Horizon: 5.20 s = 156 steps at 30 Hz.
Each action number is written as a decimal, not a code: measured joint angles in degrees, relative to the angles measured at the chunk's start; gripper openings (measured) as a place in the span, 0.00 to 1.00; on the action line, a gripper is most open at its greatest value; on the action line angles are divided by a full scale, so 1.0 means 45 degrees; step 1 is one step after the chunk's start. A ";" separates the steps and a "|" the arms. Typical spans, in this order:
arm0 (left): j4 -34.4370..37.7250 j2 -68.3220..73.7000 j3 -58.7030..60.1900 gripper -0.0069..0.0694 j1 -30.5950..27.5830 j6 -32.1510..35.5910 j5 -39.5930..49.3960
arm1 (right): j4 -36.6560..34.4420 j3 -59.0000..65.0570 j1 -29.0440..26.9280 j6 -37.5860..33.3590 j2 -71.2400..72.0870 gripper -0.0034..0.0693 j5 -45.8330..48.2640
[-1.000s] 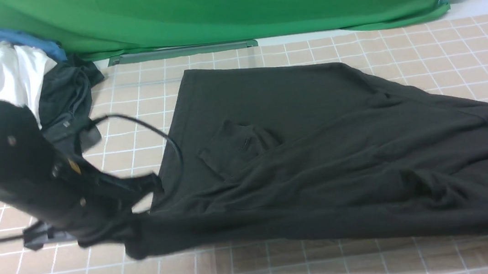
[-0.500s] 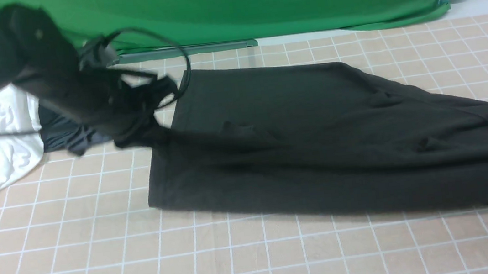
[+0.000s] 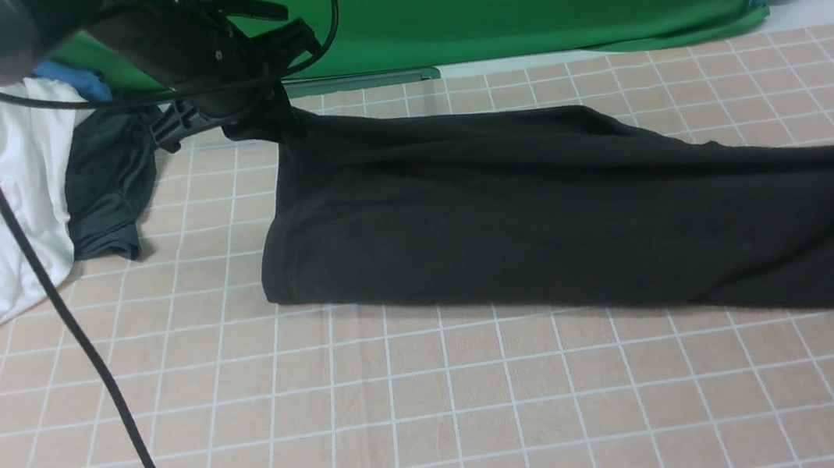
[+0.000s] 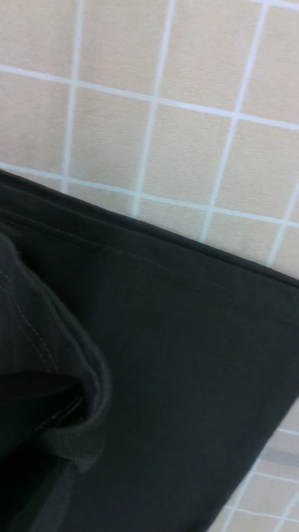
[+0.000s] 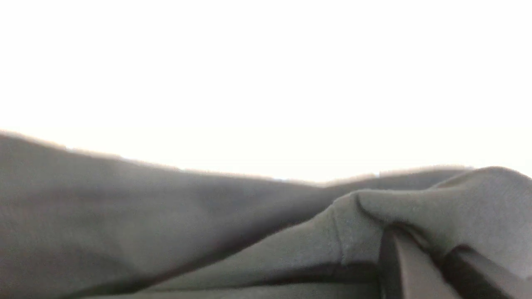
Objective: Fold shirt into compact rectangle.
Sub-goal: 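Fold the black garment in half by bringing its near edge over to the far edge, then pull the folded dark garment lengthwise by its ends to straighten it flat on the table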
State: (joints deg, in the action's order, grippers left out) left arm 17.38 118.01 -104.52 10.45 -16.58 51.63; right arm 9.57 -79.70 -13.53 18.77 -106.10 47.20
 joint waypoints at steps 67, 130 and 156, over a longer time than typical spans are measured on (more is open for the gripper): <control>-0.0058 0.4942 -0.4046 0.11 0.0833 0.2806 -0.1838 | -0.2366 -0.3990 0.2608 -0.3738 -0.0631 0.10 0.2800; -0.0396 0.1898 -0.4036 0.11 0.0342 0.3684 0.3978 | -0.4002 0.1975 -0.3503 -0.6404 0.1309 0.53 0.1976; -0.0641 0.3429 -0.3165 0.94 -0.0229 0.1612 0.3116 | -0.3714 0.1802 -0.2672 -0.6400 -0.0633 0.97 -0.0616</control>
State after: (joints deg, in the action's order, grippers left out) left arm 14.49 133.44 -118.76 9.42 -9.32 65.65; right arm -7.14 -71.59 -25.55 -10.03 -108.95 44.43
